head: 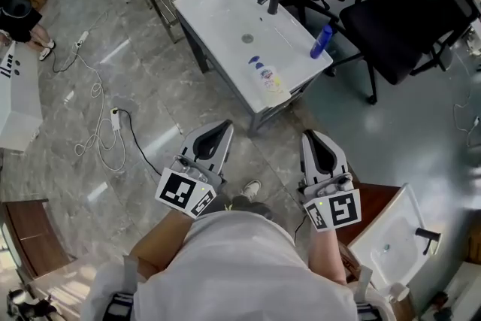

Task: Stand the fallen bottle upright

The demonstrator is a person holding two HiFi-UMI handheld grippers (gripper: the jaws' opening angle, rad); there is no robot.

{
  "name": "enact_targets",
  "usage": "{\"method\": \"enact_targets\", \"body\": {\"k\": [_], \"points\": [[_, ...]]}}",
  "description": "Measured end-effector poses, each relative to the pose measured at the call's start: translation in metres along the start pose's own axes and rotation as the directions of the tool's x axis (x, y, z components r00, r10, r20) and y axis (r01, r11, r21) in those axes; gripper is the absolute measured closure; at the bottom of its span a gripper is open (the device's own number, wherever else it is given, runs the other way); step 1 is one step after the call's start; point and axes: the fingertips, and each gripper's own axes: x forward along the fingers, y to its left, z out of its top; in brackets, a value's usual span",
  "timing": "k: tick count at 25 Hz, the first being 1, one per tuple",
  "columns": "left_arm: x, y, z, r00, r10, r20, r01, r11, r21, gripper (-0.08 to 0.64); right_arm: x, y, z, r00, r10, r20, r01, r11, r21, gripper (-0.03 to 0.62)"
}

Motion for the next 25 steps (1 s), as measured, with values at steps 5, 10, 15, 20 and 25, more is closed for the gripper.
{"method": "enact_targets", "body": {"k": [5,10,15,20,25], "points": [[0.008,0.003,0.007,1.0,0.017,0.014,-0.017,1.0,0.002,0.541,0.009,-0.006,0.005,1.0,0.028,0.009,-0.028,1.0,0.003,0.546],[0.019,0.008,0.006,1.0,0.017,0.011,-0.018,0.999,0.033,0.541,0.014,-0.012,0.005,1.0,0.024,0.006,-0.024,1.0,0.004,0.546],[0.035,0.032,0.007,1.0,0.008,0.017,-0.008,0.999,0.035,0.541,0.033,-0.02,0.004,1.0,-0.006,-0.008,0.006,1.0,-0.005,0.546],[0.058,0.071,0.006,1.0,-0.015,0.021,0.015,1.0,-0.001,0.541,0.061,-0.027,0.004,0.998,-0.048,-0.037,0.048,0.999,-0.01,0.546],[0.078,0.104,0.006,0.999,-0.04,0.014,0.04,0.999,-0.027,0.541,0.093,-0.03,0.002,0.995,-0.076,-0.062,0.075,0.997,-0.011,0.546]]}}
